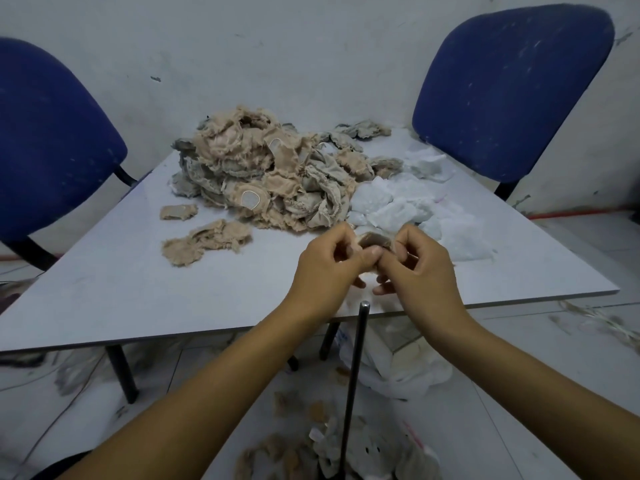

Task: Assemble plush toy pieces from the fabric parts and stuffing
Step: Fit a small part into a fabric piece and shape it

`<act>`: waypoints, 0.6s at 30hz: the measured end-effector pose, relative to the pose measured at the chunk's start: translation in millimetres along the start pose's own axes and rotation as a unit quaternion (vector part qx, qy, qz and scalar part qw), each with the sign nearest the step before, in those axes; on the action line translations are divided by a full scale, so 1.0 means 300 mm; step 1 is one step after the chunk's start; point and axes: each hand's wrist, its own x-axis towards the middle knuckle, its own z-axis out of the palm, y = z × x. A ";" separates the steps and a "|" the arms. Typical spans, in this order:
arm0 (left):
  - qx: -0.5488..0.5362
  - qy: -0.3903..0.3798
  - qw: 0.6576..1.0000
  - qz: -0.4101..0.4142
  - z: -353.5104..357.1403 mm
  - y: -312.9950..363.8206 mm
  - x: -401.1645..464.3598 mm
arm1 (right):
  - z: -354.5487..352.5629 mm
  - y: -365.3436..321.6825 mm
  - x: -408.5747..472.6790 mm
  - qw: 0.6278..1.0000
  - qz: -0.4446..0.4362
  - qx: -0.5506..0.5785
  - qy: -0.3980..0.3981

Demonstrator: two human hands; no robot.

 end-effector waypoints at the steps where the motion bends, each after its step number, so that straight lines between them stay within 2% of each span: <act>1: -0.096 -0.025 0.993 -0.057 -0.004 0.009 0.006 | -0.001 -0.002 0.000 1.000 -0.021 -0.013 -0.015; 3: -0.249 -0.050 0.953 -0.166 -0.007 0.024 0.011 | -0.005 -0.010 0.001 0.995 -0.065 -0.064 -0.040; 4: -0.277 -0.054 0.939 -0.197 -0.010 0.021 0.016 | -0.006 -0.012 0.003 0.992 -0.081 -0.088 -0.050; 7: -0.282 -0.096 0.930 -0.214 -0.028 0.015 0.018 | 0.001 -0.016 0.002 0.990 -0.085 -0.086 -0.068; 9: -0.294 -0.114 0.923 -0.218 -0.035 0.013 0.018 | 0.001 -0.019 0.007 0.996 -0.050 -0.040 -0.070; 12: -0.251 -0.053 0.946 -0.199 -0.040 -0.003 0.028 | -0.015 -0.035 0.027 0.991 0.018 0.046 -0.123; 14: -0.191 -0.030 0.964 -0.185 -0.054 -0.012 0.036 | -0.025 -0.031 0.041 0.987 0.048 0.056 -0.145; 18: -0.140 -0.128 0.966 -0.175 -0.117 -0.014 0.061 | -0.024 -0.007 0.079 0.991 0.088 -0.001 -0.097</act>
